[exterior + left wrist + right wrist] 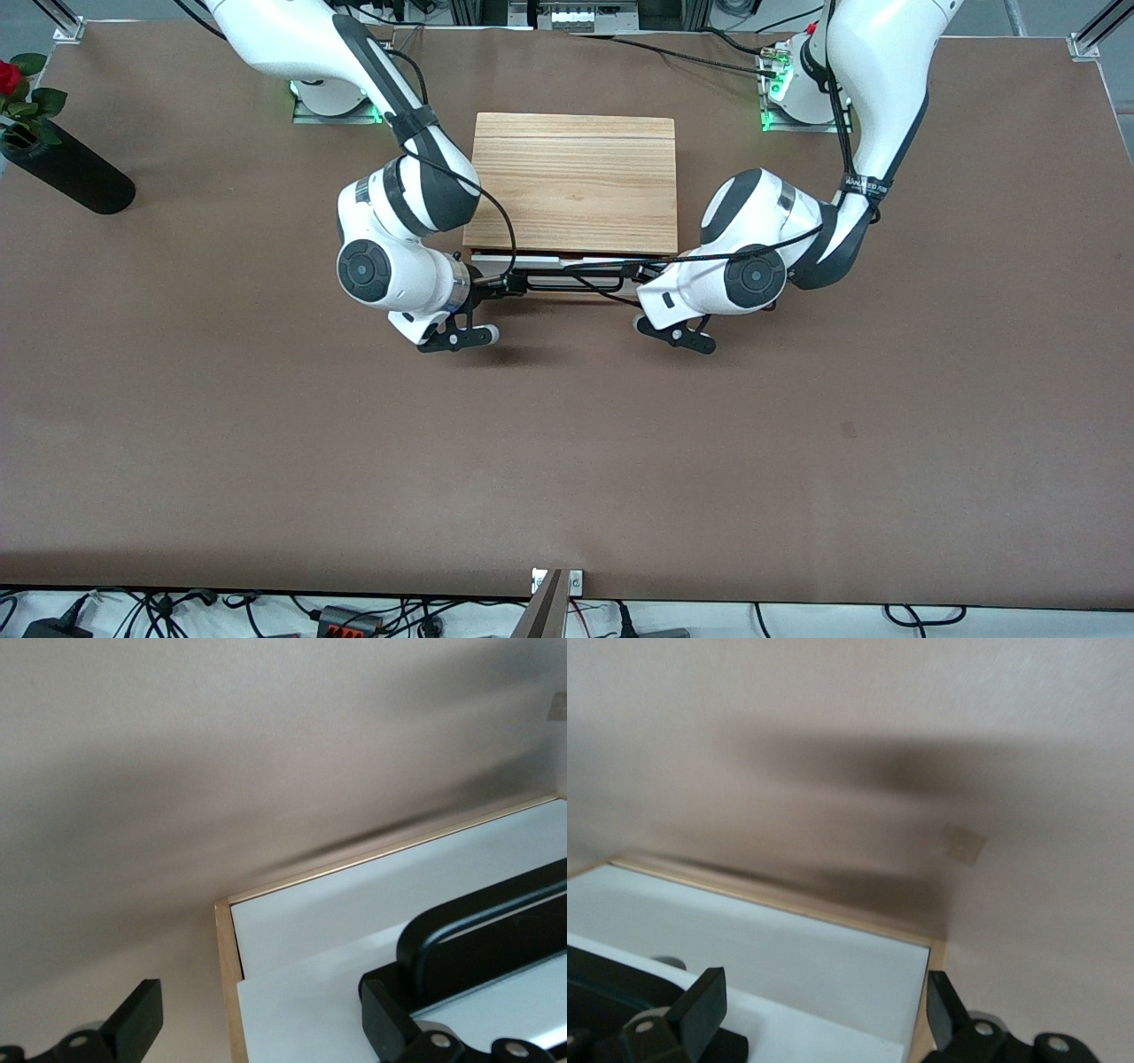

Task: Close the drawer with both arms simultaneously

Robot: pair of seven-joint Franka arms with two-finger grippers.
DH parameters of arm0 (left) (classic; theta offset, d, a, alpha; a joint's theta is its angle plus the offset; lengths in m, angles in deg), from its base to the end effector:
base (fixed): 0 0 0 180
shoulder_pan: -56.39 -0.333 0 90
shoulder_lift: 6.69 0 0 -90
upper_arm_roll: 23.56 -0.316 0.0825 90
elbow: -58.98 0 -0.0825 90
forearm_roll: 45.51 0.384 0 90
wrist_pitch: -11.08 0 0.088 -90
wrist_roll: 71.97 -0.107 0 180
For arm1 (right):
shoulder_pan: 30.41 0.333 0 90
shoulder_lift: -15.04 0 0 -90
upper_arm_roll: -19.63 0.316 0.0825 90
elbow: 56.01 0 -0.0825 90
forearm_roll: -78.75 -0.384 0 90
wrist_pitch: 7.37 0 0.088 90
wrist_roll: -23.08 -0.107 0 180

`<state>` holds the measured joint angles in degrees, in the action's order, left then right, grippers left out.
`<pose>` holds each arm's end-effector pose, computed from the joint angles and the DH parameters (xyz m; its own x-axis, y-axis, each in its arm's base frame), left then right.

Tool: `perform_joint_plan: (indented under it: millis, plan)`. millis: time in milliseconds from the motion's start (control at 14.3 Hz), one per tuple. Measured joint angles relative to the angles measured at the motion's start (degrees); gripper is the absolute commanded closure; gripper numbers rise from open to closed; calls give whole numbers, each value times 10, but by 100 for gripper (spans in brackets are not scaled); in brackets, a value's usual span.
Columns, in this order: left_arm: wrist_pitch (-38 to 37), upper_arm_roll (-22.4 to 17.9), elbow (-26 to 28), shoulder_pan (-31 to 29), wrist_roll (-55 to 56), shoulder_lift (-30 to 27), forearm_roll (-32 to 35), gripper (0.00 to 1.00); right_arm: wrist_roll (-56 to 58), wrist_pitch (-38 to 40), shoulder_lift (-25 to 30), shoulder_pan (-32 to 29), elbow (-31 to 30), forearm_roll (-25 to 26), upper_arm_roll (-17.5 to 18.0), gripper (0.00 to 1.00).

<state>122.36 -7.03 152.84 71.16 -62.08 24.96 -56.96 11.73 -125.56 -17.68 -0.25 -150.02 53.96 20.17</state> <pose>0.5656 -0.3353 0.2933 0.9149 -0.2797 -0.2911 -0.2049 -0.9430 0.2621 0.5664 0.3612 0.2759 0.9592 0.1358 -0.2478 0.0580 -0.9529 -0.2977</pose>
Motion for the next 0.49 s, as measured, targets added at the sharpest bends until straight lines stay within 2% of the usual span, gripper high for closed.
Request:
perform_joint_plan:
  millis: [490]
  plan:
    - [0, 0, 19, -4, 0, 0, -1, 0, 0, 43, 0, 8, -4, 0, -2, 0]
